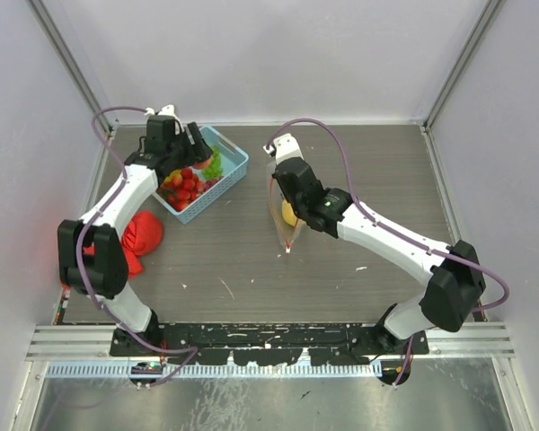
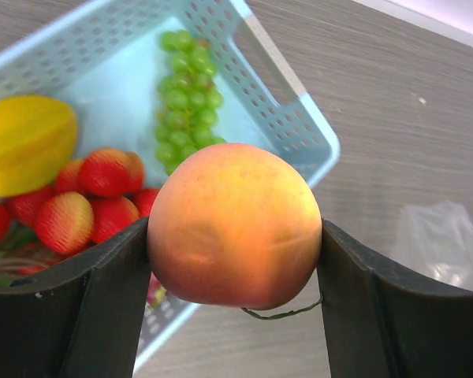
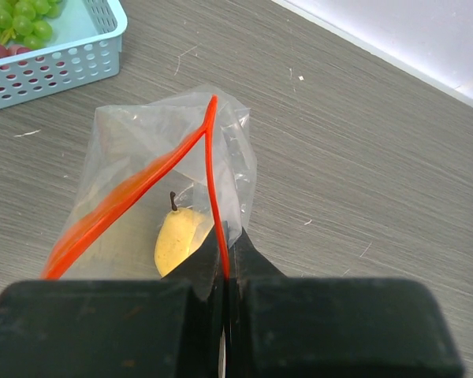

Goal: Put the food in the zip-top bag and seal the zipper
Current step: Pick up the fake fruit from the bin, then place the fake fruit in the zipper food storage bag.

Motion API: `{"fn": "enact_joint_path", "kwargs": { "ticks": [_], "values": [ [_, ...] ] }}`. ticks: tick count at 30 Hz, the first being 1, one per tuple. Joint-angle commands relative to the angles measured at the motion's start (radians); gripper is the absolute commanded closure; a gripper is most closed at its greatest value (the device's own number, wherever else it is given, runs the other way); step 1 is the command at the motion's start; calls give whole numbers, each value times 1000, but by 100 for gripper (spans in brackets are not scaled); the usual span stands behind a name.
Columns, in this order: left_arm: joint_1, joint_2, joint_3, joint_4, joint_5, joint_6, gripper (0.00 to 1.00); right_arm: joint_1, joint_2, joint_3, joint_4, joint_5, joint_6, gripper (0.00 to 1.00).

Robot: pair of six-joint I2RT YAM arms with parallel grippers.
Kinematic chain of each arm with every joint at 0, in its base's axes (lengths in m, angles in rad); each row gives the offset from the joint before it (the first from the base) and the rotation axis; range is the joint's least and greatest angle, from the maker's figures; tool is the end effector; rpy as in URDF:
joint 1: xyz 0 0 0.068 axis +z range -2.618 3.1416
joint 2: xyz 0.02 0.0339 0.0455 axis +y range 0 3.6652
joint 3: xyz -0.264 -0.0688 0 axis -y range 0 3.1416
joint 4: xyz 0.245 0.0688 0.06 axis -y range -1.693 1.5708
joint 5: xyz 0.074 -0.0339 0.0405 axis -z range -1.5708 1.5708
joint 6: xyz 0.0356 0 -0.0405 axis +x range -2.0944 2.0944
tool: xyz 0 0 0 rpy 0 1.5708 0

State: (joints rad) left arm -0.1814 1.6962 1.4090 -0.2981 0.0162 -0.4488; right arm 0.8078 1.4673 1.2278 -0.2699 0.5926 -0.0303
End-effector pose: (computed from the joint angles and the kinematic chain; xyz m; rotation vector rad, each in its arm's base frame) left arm 0.3897 -0.0721 0.3030 -0.2813 2.1626 -0.3797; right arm 0.2461 0.2286 0.3258 -0.4762 1.9313 -0.1176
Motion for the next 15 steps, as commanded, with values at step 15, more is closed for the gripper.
{"fn": "enact_joint_path", "kwargs": {
  "ticks": [15],
  "values": [
    [-149,-375,-277,149,190,-183,51,-2,36,92,-49,-33,36,96]
  ]
}}
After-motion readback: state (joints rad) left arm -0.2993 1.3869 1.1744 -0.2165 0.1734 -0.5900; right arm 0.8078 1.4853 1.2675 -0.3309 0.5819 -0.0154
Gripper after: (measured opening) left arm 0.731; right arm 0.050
